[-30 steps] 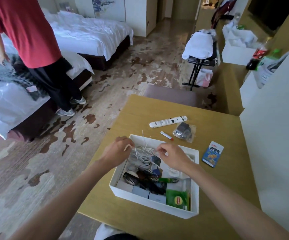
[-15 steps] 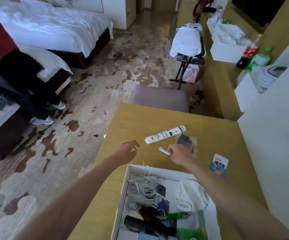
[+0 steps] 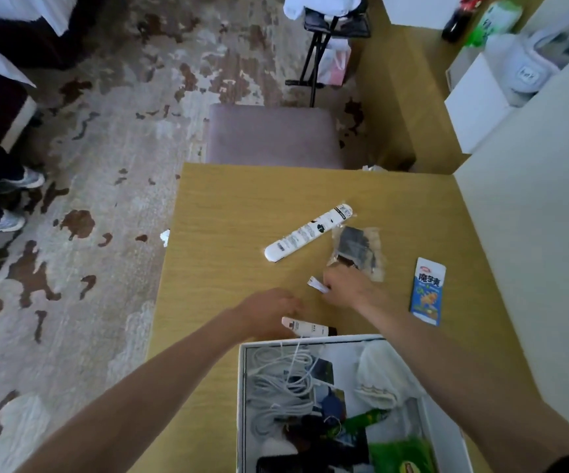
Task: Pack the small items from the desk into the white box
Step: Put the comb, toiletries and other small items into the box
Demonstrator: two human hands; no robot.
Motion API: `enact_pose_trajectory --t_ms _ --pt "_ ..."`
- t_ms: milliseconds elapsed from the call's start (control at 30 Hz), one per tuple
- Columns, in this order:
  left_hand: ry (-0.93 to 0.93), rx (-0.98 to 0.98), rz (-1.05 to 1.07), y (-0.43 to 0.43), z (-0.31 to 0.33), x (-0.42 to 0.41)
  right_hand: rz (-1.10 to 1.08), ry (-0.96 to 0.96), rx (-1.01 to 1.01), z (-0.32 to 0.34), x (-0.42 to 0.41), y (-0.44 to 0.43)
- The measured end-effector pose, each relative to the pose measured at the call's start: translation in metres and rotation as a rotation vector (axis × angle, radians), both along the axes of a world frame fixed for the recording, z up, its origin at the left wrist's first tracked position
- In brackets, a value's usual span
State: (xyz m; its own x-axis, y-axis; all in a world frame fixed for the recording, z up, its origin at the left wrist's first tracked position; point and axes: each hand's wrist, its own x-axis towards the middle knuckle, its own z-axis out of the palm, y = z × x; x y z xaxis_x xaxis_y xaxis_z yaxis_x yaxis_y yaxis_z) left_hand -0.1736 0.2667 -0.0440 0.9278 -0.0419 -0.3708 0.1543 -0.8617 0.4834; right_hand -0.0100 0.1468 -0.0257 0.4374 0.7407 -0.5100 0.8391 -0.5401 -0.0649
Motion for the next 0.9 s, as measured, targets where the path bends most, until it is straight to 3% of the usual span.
enact_pose_trajectory --t_ms 200,433,700,900 --pt "0.066 0.009 -0.114 -0.004 -0.011 0.016 -0.083 0.047 -0.054 0.000 0.012 -0.014" --pt "0.214 -0.025 0.038 0.003 -0.012 0.014 -0.249 0.339 0.337 0.041 0.010 -0.047" --pt "-0.176 -0.497 0.744 -0.004 0.054 -0.012 -0.294 0.487 0.704 0.085 -0.020 -0.093" --pt "-0.389 -0.559 0.846 -0.045 0.103 -0.058 -0.099 0.508 0.697 0.097 -0.050 -0.137"
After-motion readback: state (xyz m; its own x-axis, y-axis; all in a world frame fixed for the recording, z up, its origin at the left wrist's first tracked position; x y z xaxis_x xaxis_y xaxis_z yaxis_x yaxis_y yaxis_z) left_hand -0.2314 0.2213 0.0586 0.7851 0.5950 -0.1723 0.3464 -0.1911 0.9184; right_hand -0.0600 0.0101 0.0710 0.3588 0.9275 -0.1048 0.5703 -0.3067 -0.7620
